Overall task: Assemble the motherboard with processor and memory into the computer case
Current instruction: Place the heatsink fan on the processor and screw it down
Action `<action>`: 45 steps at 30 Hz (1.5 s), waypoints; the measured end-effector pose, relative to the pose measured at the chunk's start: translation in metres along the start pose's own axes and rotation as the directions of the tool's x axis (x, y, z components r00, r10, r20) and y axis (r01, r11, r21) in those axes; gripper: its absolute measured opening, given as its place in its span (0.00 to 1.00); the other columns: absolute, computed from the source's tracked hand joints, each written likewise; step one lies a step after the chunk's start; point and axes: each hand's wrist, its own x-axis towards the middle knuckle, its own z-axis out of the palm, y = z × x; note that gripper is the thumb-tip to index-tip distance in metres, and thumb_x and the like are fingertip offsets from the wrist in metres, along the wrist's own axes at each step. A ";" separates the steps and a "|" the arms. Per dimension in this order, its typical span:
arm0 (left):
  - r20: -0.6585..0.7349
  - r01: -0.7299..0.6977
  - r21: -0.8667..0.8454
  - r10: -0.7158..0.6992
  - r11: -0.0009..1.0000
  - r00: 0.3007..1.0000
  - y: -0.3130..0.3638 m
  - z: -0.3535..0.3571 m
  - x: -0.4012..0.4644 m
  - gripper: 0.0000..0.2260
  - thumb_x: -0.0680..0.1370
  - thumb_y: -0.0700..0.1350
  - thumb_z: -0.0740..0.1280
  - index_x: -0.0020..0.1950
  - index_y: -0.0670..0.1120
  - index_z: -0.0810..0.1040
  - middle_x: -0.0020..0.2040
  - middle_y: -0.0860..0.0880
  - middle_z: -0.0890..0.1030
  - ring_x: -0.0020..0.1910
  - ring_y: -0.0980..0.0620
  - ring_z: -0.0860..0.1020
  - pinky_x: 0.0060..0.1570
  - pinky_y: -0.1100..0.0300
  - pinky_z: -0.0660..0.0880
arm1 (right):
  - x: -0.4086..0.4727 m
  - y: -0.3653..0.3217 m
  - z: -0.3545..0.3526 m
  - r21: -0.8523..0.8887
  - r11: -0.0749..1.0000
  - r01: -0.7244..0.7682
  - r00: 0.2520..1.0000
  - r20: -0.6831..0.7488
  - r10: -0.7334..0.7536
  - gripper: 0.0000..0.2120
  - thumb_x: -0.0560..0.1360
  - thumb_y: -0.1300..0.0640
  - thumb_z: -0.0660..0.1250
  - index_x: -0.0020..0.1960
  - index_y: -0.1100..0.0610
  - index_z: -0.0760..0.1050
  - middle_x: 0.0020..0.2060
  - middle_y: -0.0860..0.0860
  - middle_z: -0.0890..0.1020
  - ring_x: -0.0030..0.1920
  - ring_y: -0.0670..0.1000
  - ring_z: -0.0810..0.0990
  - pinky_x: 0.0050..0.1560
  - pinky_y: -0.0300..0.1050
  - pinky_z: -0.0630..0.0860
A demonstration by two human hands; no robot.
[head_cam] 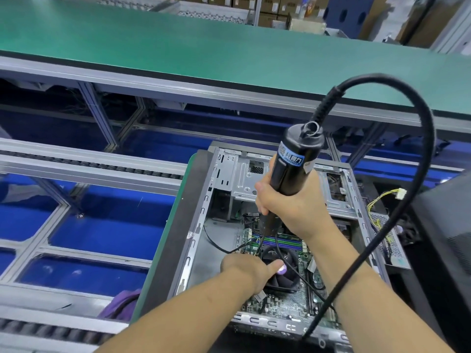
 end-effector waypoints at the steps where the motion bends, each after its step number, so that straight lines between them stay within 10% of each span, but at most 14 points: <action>1: -0.004 -0.001 -0.001 0.001 1.000 1.000 0.000 0.000 0.000 0.38 0.81 0.34 0.58 0.76 0.66 0.41 0.48 0.43 0.76 0.39 0.44 0.74 0.32 0.55 0.68 | 0.000 0.001 0.000 -0.003 1.000 -0.005 1.000 0.005 0.005 0.07 0.69 0.52 0.71 0.37 0.46 0.73 0.26 0.49 0.75 0.28 0.55 0.74 0.35 0.57 0.76; 14: 0.036 0.000 0.004 0.000 1.000 0.999 0.000 -0.003 -0.003 0.42 0.80 0.32 0.57 0.77 0.67 0.37 0.44 0.44 0.74 0.38 0.44 0.73 0.32 0.55 0.68 | 0.002 -0.003 0.011 -0.040 0.999 -0.033 0.999 0.037 0.035 0.14 0.66 0.51 0.70 0.35 0.62 0.71 0.25 0.54 0.76 0.28 0.53 0.74 0.35 0.58 0.76; 22: 0.048 0.006 0.003 -0.006 1.000 0.999 -0.001 -0.002 -0.001 0.42 0.79 0.32 0.58 0.76 0.67 0.38 0.46 0.44 0.75 0.37 0.45 0.73 0.31 0.56 0.67 | 0.002 -0.003 0.006 0.011 1.000 -0.017 0.999 0.034 0.016 0.07 0.67 0.52 0.72 0.36 0.49 0.73 0.25 0.52 0.76 0.27 0.54 0.75 0.34 0.59 0.76; 27: -0.052 -0.002 -0.052 -0.001 0.999 0.999 -0.006 0.002 -0.003 0.23 0.86 0.46 0.51 0.78 0.63 0.49 0.41 0.44 0.72 0.34 0.46 0.71 0.32 0.55 0.65 | -0.005 -0.007 0.001 -0.003 1.000 0.026 0.999 0.028 -0.026 0.15 0.66 0.46 0.79 0.38 0.52 0.75 0.28 0.51 0.79 0.29 0.53 0.79 0.36 0.50 0.77; 30: -0.130 0.177 -0.122 -0.192 0.977 0.973 -0.005 -0.003 -0.002 0.28 0.81 0.67 0.46 0.47 0.51 0.79 0.33 0.48 0.70 0.30 0.49 0.68 0.32 0.59 0.62 | -0.009 -0.018 -0.022 0.073 0.993 0.096 0.981 -0.178 -0.081 0.16 0.67 0.39 0.79 0.38 0.48 0.78 0.26 0.51 0.78 0.26 0.60 0.76 0.33 0.58 0.76; 34: -0.389 0.236 -0.119 -0.264 0.964 0.883 0.006 -0.011 -0.004 0.29 0.73 0.72 0.50 0.30 0.48 0.65 0.27 0.52 0.66 0.26 0.51 0.64 0.30 0.61 0.58 | -0.017 -0.027 -0.066 0.012 0.991 0.130 0.930 -0.349 -0.118 0.16 0.70 0.42 0.78 0.35 0.49 0.75 0.24 0.49 0.76 0.24 0.60 0.74 0.33 0.53 0.75; 39: -0.664 0.064 0.039 -0.022 0.997 0.747 0.023 -0.021 0.007 0.30 0.74 0.73 0.49 0.49 0.46 0.68 0.48 0.46 0.73 0.49 0.44 0.70 0.48 0.47 0.68 | -0.038 -0.005 -0.090 -0.035 0.996 0.076 0.890 -0.449 -0.084 0.13 0.73 0.50 0.74 0.34 0.50 0.75 0.23 0.50 0.75 0.24 0.59 0.73 0.33 0.51 0.74; 45: -0.348 -0.074 -0.076 0.043 0.994 0.936 0.022 -0.007 0.021 0.37 0.78 0.71 0.46 0.77 0.46 0.59 0.78 0.46 0.58 0.78 0.41 0.49 0.74 0.39 0.51 | -0.054 0.009 -0.098 0.033 0.998 0.059 0.866 -0.499 -0.034 0.17 0.72 0.46 0.76 0.33 0.51 0.73 0.24 0.52 0.76 0.24 0.59 0.73 0.34 0.50 0.74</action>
